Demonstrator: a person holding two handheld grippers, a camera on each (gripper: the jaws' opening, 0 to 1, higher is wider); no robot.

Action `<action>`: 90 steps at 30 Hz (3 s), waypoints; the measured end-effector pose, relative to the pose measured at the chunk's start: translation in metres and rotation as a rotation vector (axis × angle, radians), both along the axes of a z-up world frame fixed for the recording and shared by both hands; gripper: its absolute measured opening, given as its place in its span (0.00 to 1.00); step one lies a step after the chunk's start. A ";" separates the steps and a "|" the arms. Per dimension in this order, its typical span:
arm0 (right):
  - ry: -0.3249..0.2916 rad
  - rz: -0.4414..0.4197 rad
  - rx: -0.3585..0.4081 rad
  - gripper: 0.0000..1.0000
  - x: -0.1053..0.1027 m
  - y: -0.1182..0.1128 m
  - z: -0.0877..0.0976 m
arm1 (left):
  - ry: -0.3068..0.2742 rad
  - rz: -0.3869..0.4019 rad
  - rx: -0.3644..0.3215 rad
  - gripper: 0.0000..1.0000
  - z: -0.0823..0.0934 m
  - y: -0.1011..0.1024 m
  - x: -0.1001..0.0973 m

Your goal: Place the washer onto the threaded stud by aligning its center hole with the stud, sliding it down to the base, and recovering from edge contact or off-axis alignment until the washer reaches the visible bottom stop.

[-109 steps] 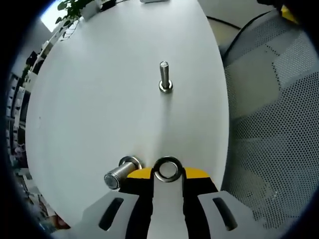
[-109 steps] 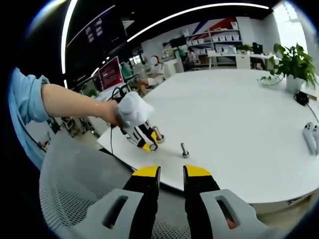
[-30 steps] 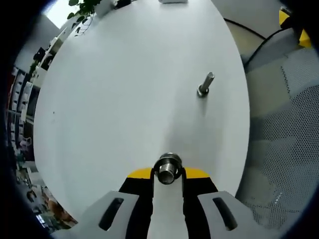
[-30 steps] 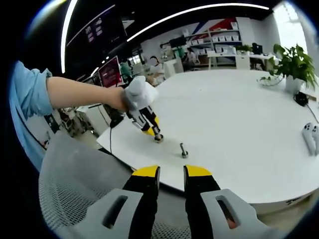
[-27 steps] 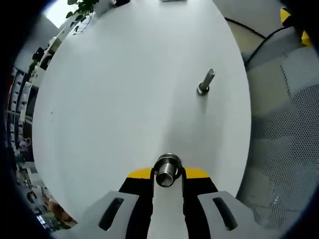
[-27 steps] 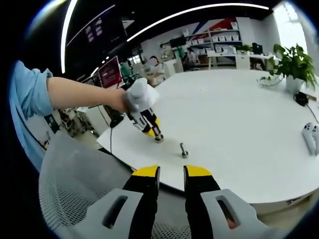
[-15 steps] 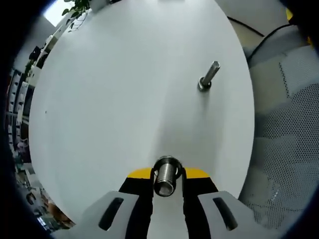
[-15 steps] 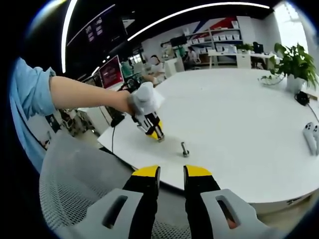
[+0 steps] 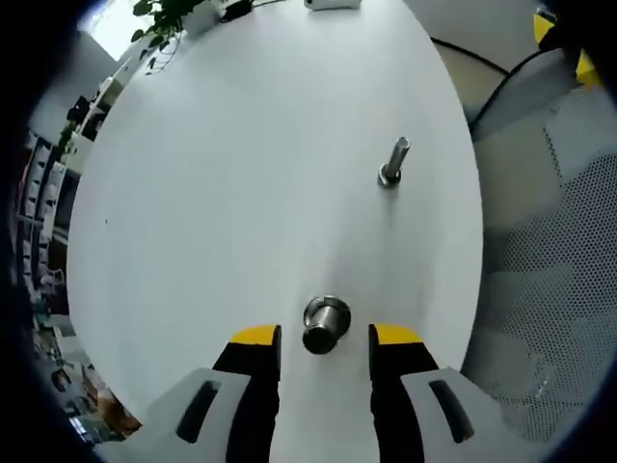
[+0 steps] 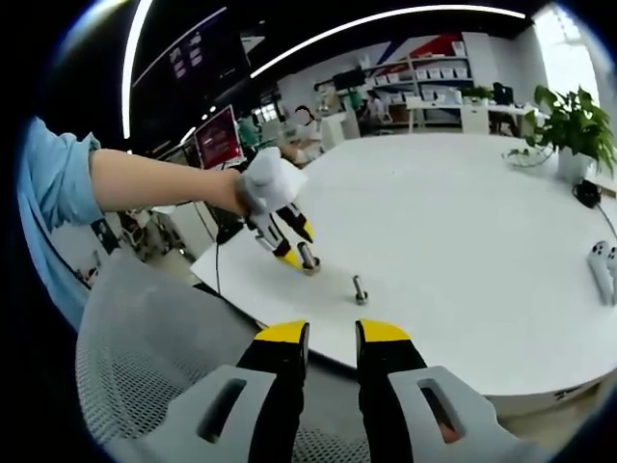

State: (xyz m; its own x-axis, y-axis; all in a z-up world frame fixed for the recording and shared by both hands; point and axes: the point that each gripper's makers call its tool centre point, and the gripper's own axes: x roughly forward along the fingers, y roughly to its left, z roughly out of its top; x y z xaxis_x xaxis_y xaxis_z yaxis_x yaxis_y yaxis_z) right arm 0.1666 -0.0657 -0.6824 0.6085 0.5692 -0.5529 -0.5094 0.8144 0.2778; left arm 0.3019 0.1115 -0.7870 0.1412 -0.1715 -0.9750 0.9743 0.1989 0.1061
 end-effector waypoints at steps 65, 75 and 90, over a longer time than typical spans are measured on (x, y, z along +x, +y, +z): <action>0.093 -0.020 0.045 0.36 -0.008 0.000 -0.009 | -0.240 1.038 -1.208 0.50 0.152 0.097 -0.125; 0.092 -0.030 0.070 0.37 -0.007 0.001 -0.007 | -0.297 1.023 -1.158 0.39 0.160 0.097 -0.116; 0.091 -0.064 0.080 0.37 -0.003 -0.001 -0.007 | -0.371 1.033 -1.043 0.20 0.140 0.109 -0.118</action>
